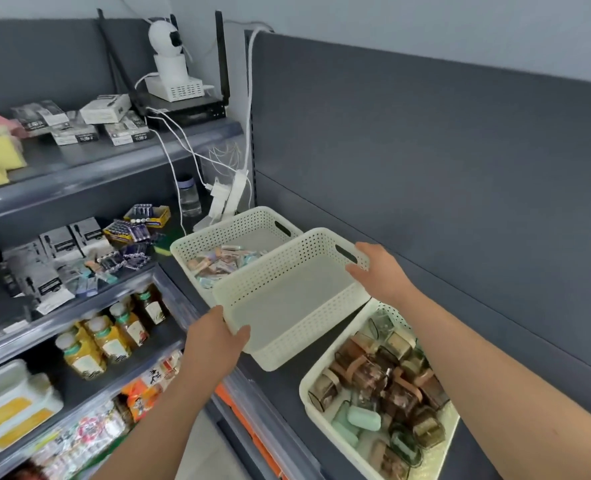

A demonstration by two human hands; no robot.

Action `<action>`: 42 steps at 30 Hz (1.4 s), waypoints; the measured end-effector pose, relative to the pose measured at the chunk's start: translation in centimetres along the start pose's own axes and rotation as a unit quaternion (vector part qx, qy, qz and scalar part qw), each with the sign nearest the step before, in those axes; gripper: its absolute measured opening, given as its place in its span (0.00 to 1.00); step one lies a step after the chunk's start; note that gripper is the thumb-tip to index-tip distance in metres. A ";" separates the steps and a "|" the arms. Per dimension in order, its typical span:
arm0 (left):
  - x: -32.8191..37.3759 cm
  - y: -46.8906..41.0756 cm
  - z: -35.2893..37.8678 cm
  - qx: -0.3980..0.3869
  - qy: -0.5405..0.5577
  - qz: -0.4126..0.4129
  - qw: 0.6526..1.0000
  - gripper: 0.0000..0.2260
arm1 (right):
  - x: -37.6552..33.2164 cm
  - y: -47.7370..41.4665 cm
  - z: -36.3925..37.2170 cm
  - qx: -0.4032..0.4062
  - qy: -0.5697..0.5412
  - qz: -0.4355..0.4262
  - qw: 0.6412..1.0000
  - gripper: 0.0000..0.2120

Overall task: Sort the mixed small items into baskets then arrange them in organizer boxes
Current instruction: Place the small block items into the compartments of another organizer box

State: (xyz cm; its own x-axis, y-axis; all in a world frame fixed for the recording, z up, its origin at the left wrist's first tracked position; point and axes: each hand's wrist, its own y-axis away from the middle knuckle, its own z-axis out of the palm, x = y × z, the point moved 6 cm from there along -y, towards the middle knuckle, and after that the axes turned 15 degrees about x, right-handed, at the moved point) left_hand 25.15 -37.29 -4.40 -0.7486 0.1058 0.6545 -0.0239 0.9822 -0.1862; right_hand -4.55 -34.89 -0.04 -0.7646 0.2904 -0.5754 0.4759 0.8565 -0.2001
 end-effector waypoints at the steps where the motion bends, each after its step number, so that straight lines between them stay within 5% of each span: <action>1: -0.1 0.1 0.3 -0.002 0.003 -0.001 1.000 0.11 | 0.2 -0.2 0.5 -0.012 0.017 -0.004 1.000 0.29; 9: -0.1 1.2 1.5 -0.007 -0.075 0.041 0.996 0.16 | 2.0 1.1 2.8 -0.085 0.037 0.009 0.996 0.29; 12: 2.3 1.8 0.3 0.055 -0.160 0.127 0.977 0.18 | 2.2 2.8 1.0 -0.024 0.001 0.020 1.000 0.26; 14: 4.5 2.3 0.4 0.063 -0.110 0.195 0.972 0.17 | 2.5 4.4 -0.9 0.025 -0.017 0.038 0.999 0.24; 19: 8.5 4.7 3.7 -0.062 -0.007 0.278 0.959 0.16 | 4.2 11.0 -4.5 0.088 -0.013 0.087 0.992 0.24; 25: 9.6 6.1 7.8 -0.152 -0.046 0.330 0.931 0.11 | 6.9 19.3 -5.1 0.174 -0.004 0.172 0.970 0.24; 29: 9.7 6.4 8.9 -0.189 -0.041 0.349 0.917 0.06 | 8.0 23.1 -3.3 0.198 -0.082 0.303 0.928 0.06; 31: 9.6 6.5 9.3 -0.206 -0.026 0.347 0.914 0.05 | 8.0 23.9 -2.7 0.222 -0.113 0.349 0.903 0.07; 42: 13.2 6.8 4.4 -0.243 0.116 0.378 0.886 0.09 | 3.4 27.6 -6.1 0.343 -0.124 0.357 0.860 0.11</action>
State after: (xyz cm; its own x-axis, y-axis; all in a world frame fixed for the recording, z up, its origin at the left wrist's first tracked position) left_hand 12.15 -29.91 -0.26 -0.2714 0.7358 0.6204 0.7559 0.5619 -0.3358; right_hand 3.33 -7.63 -2.69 -0.0943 0.4645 -0.8805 0.9952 0.0191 -0.0965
